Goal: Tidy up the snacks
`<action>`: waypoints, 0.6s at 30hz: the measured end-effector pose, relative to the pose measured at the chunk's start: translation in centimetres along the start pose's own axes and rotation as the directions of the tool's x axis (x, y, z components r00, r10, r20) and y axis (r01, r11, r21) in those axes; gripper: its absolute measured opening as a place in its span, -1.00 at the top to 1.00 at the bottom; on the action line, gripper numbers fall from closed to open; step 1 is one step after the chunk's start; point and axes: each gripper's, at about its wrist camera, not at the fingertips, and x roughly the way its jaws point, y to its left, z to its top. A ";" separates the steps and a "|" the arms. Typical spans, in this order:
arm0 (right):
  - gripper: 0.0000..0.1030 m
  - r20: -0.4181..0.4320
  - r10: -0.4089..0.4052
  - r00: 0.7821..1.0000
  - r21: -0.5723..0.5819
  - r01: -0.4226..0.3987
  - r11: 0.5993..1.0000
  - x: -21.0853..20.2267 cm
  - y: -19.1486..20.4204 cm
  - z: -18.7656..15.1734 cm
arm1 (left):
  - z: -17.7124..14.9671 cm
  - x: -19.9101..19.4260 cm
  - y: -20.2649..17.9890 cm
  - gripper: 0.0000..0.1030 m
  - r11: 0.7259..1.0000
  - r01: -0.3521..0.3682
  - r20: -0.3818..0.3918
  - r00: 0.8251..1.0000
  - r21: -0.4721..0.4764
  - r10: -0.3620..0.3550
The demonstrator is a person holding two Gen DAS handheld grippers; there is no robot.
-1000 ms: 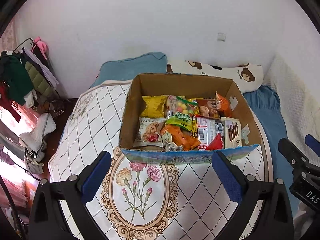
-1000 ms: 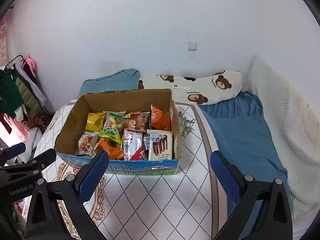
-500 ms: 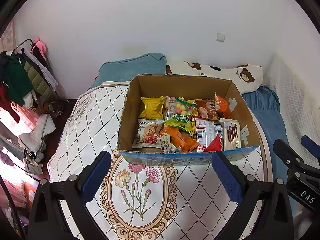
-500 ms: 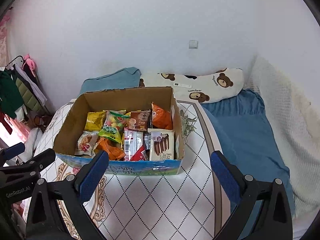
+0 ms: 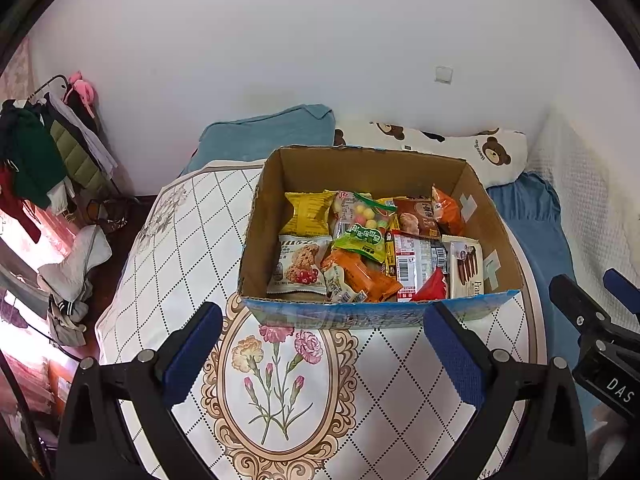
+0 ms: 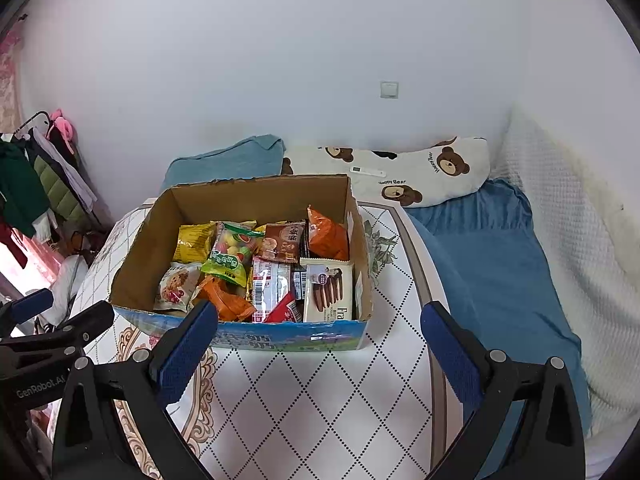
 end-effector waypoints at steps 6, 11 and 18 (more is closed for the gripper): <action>-1.00 0.002 0.001 1.000 0.001 -0.001 1.000 -0.1 0.0 0.0 | -0.1 0.0 -0.1 -1.00 1.000 0.001 0.001 1.000 -0.001 -0.001; -1.00 0.003 0.002 1.000 0.002 -0.002 1.000 -0.1 0.1 0.0 | -0.1 0.0 -0.1 -1.00 1.000 0.001 0.000 1.000 -0.002 -0.001; -1.00 0.000 0.005 1.000 0.004 -0.005 1.000 -0.1 0.1 0.0 | -0.1 -0.2 -0.1 -1.00 1.000 0.001 0.011 1.000 0.002 -0.001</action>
